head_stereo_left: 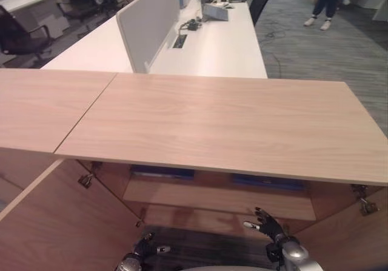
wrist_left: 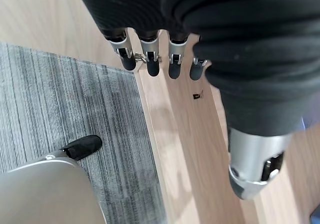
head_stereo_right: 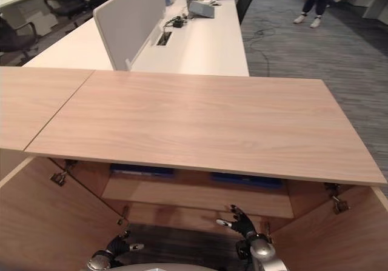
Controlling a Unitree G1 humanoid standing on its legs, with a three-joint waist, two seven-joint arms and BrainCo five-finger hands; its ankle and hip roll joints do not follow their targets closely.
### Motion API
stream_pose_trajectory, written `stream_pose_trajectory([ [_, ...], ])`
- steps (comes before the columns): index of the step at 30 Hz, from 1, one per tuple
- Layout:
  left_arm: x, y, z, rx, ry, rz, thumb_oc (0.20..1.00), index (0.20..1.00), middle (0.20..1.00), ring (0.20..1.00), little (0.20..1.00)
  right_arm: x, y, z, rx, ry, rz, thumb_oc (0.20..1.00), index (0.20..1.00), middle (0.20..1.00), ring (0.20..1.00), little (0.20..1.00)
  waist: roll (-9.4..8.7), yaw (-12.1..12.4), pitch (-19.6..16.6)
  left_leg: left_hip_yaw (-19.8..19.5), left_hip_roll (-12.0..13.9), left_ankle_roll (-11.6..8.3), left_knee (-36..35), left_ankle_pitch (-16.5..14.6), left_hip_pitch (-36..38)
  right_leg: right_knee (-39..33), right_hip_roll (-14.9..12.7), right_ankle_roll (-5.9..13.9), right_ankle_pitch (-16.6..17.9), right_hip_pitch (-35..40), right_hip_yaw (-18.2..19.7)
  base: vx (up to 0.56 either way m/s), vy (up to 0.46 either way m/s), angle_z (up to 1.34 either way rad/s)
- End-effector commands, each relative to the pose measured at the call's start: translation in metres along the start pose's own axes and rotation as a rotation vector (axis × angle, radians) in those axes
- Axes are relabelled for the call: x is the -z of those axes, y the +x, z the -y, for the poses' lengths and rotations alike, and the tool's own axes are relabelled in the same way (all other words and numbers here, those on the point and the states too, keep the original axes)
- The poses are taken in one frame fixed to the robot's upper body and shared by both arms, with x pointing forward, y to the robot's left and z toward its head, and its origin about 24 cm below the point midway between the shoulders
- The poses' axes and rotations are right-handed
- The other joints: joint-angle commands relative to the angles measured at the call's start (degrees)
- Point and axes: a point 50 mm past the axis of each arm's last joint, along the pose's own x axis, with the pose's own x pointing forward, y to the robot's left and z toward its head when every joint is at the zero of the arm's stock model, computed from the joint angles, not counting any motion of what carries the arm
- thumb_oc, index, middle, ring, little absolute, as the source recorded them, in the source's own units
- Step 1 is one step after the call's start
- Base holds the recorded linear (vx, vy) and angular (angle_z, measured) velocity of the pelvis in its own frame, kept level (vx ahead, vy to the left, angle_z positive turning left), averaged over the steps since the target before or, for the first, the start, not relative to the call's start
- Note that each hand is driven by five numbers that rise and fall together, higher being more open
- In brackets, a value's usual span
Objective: Put the empty folder in the office cabinet
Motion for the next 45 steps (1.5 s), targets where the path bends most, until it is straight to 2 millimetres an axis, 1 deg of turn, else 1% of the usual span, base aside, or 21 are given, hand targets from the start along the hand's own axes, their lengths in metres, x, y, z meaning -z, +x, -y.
stream_pose_trajectory([
  [1, -0.033, 0.009, -0.02, -0.057, -0.06, 0.109, 1.0, 1.0, 1.0, 1.0, 1.0, -0.047, 0.015, -0.002, -0.044, -0.067, 0.179, 1.0, 1.0, 1.0, 1.0, 1.0, -0.29, 2.7, 2.0, -2.9, 5.8, -4.74, 0.2, -1.5, 0.7, 1.6, -4.0, 3.84, 0.6, -1.6, 0.2, -0.09, -0.087, 0.26],
  [3, -0.043, 0.01, -0.019, -0.056, -0.092, 0.149, 1.0, 1.0, 1.0, 1.0, 1.0, -0.054, 0.017, 0.001, -0.028, -0.068, 0.202, 1.0, 1.0, 1.0, 1.0, 1.0, 0.5, 3.7, 3.2, -4.1, 6.1, -5.99, 0.2, 0.3, -1.7, 1.1, -3.9, 3.66, 0.1, -1.9, -1.2, -0.16, -0.051, 0.25],
  [5, -0.066, 0.012, -0.017, -0.058, -0.139, 0.222, 1.0, 1.0, 1.0, 1.0, 1.0, -0.064, 0.021, 0.016, 0.035, -0.063, 0.219, 1.0, 1.0, 1.0, 1.0, 1.0, 1.62, 5.6, 5.0, -5.0, 6.2, -8.5, 0.2, 5.0, -7.9, 0.4, -5.6, 3.97, -0.2, -2.6, -6.1, -0.29, 0.017, 0.86],
  [6, -0.067, 0.012, -0.017, -0.058, -0.14, 0.223, 1.0, 1.0, 1.0, 1.0, 1.0, -0.064, 0.021, 0.016, 0.035, -0.063, 0.22, 1.0, 1.0, 1.0, 1.0, 1.0, 1.61, 5.4, 4.8, -5.2, 6.1, -8.49, 0.2, 5.1, -8.2, 0.4, -5.7, 3.99, -0.2, -2.7, -6.4, -0.31, 0.002, 1.59],
  [8, -0.074, 0.012, -0.016, -0.056, -0.151, 0.255, 1.0, 1.0, 1.0, 1.0, 1.0, -0.07, 0.021, 0.027, 0.074, -0.09, 0.234, 1.0, 1.0, 1.0, 1.0, 1.0, 1.47, 5.6, 5.6, 0.5, 7.2, -7.66, 1.3, 5.2, -9.5, 0.8, -7.3, 4.13, 0.6, -3.9, -10.2, -0.3, -0.016, 1.58],
  [9, -0.069, 0.01, -0.016, -0.038, -0.138, 0.254, 1.0, 1.0, 1.0, 1.0, 1.0, -0.067, 0.021, 0.034, 0.092, -0.102, 0.215, 1.0, 1.0, 1.0, 1.0, 1.0, 1.3, 4.7, 5.2, 9.2, 10.0, -6.84, 5.2, 2.8, -6.5, 1.6, -8.7, 2.89, 1.1, -4.5, -14.4, -0.24, 0.015, 1.21],
  [10, -0.069, 0.01, -0.016, -0.038, -0.138, 0.254, 1.0, 1.0, 1.0, 1.0, 1.0, -0.067, 0.021, 0.034, 0.092, -0.102, 0.215, 1.0, 1.0, 1.0, 1.0, 1.0, 1.33, 4.7, 5.3, 9.1, 10.1, -6.86, 5.3, 2.6, -6.5, 1.6, -8.6, 2.88, 1.1, -4.4, -14.4, -0.29, 0.011, 1.35],
  [11, -0.065, 0.009, -0.015, -0.027, -0.124, 0.248, 1.0, 1.0, 1.0, 1.0, 1.0, -0.065, 0.021, 0.034, 0.09, -0.095, 0.21, 1.0, 1.0, 1.0, 1.0, 1.0, 1.02, 4.1, 5.1, 12.6, 11.1, -6.88, 8.5, 0.9, -4.3, 2.1, -9.1, 1.99, 1.4, -4.3, -16.9, -0.13, -0.011, 0.7],
  [13, -0.061, 0.008, -0.016, -0.026, -0.129, 0.24, 1.0, 1.0, 1.0, 1.0, 1.0, -0.065, 0.02, 0.034, 0.09, -0.08, 0.215, 1.0, 1.0, 1.0, 1.0, 1.0, 0.87, 3.8, 4.8, 13.5, 11.8, -7.49, 10.0, -0.5, -2.3, 1.9, -9.0, 2.06, 0.8, -3.5, -17.2, -0.1, 0.016, 1.14],
  [16, -0.052, 0.007, -0.018, -0.03, -0.122, 0.207, 1.0, 1.0, 1.0, 1.0, 1.0, -0.058, 0.017, 0.034, 0.095, -0.024, 0.206, 1.0, 1.0, 1.0, 1.0, 1.0, 0.73, 2.9, 4.2, 17.1, 13.4, -8.16, 11.6, -0.9, 0.6, 2.9, -9.8, 1.6, 1.4, -3.1, -21.2, -0.06, 0.081, 1.14],
  [17, -0.043, 0.007, -0.016, -0.02, -0.109, 0.177, 1.0, 1.0, 1.0, 1.0, 1.0, -0.046, 0.013, 0.031, 0.089, 0.015, 0.174, 1.0, 1.0, 1.0, 1.0, 1.0, 0.78, 2.3, 3.3, 18.5, 12.5, -7.54, 8.7, -2.4, 1.6, 3.8, -10.3, 2.06, 2.4, -2.8, -22.9, 0.02, 0.129, 1.09],
  [20, -0.036, 0.006, -0.018, -0.026, -0.097, 0.149, 1.0, 1.0, 1.0, 1.0, 1.0, -0.038, 0.013, 0.024, 0.072, 0.027, 0.143, 1.0, 1.0, 1.0, 1.0, 1.0, 0.23, 2.8, 2.7, 17.9, 11.1, -6.76, 7.1, -3.5, 1.8, 4.7, -10.7, 2.6, 3.2, -2.7, -22.9, 0.06, 0.175, 0.97],
  [25, -0.027, 0.005, -0.028, -0.053, -0.085, 0.11, 1.0, 1.0, 1.0, 1.0, 1.0, -0.026, 0.016, 0.008, 0.047, 0.067, 0.092, 1.0, 1.0, 1.0, 1.0, 1.0, -2.37, 5.7, 2.4, 15.3, 7.0, -3.72, 4.1, -6.0, 2.0, 7.6, -14.2, 5.05, 5.6, -3.0, -23.8, 0.01, 0.217, 0.1],
  [28, -0.027, 0.005, -0.042, -0.094, -0.087, 0.104, 1.0, 1.0, 1.0, 1.0, 1.0, -0.034, 0.022, -0.002, 0.042, 0.097, 0.106, 1.0, 1.0, 1.0, 1.0, 1.0, -3.89, 8.3, 3.0, 13.8, 3.8, -1.77, 1.4, -6.7, 2.1, 10.4, -16.7, 7.15, 7.8, -3.6, -25.4, -0.01, 0.214, 0.46],
  [31, -0.028, 0.004, -0.053, -0.112, -0.07, 0.111, 1.0, 1.0, 1.0, 1.0, 1.0, -0.037, 0.024, -0.002, 0.06, 0.134, 0.117, 1.0, 1.0, 1.0, 1.0, 1.0, -5.08, 8.7, 4.4, 12.1, 1.8, -0.59, 1.5, -5.7, 0.9, 13.3, -16.3, 7.64, 8.8, -5.9, -20.4, -0.03, 0.212, 0.39],
  [32, -0.037, 0.005, -0.051, -0.102, -0.057, 0.145, 1.0, 1.0, 1.0, 1.0, 1.0, -0.033, 0.02, 0.004, 0.086, 0.158, 0.116, 1.0, 1.0, 1.0, 1.0, 1.0, -4.37, 5.8, 4.6, 7.0, 0.4, 0.35, 1.5, -5.1, 0.7, 14.7, -10.0, 7.1, 4.3, -8.7, -5.0, 0.06, 0.33, 0.71],
  [33, -0.042, 0.005, -0.05, -0.095, -0.045, 0.163, 1.0, 1.0, 1.0, 1.0, 1.0, -0.032, 0.019, 0.007, 0.095, 0.171, 0.115, 1.0, 1.0, 1.0, 1.0, 1.0, -3.78, 4.7, 4.8, 4.5, -0.2, 0.99, 1.4, -5.1, 0.8, 15.7, -6.3, 6.42, 1.4, -9.7, 0.6, 0.17, 0.336, 1.11],
  [34, -0.048, 0.006, -0.048, -0.09, -0.036, 0.179, 1.0, 1.0, 1.0, 1.0, 1.0, -0.029, 0.019, 0.009, 0.108, 0.191, 0.109, 1.0, 1.0, 1.0, 1.0, 1.0, -3.49, 4.1, 5.1, 2.3, -0.8, 1.51, 1.2, -5.2, 1.0, 16.3, -3.7, 5.63, -0.7, -9.8, 3.4, 0.1, 0.176, 1.4],
  [36, -0.051, 0.007, -0.047, -0.089, -0.015, 0.188, 1.0, 1.0, 1.0, 1.0, 1.0, -0.027, 0.018, 0.008, 0.11, 0.211, 0.107, 1.0, 1.0, 1.0, 1.0, 1.0, -3.64, 4.2, 4.8, 0.1, -1.4, 1.91, 1.1, -5.0, 0.3, 15.0, -2.7, 3.95, -1.9, -8.5, 2.6, 0.04, 0.032, 1.81],
  [39, -0.053, 0.007, -0.049, -0.095, -0.008, 0.197, 1.0, 1.0, 1.0, 1.0, 1.0, -0.02, 0.016, 0.009, 0.115, 0.211, 0.084, 1.0, 1.0, 1.0, 1.0, 1.0, -4.07, 4.2, 4.1, -2.6, -2.2, 2.07, 0.8, -4.6, 0.1, 12.1, -1.6, 3.96, -1.8, -7.5, 3.7, 0.05, -0.032, 0.76],
  [45, -0.051, 0.008, -0.044, -0.086, -0.008, 0.189, 1.0, 1.0, 1.0, 1.0, 1.0, 0.0, 0.012, 0.006, 0.118, 0.214, 0.0, 1.0, 1.0, 1.0, 1.0, 1.0, -4.47, 5.2, 2.0, -3.6, -2.6, 1.55, 0.2, -4.7, 0.2, 5.7, -2.0, 3.96, -0.5, -3.7, 3.0, 0.05, -0.015, 0.16],
])
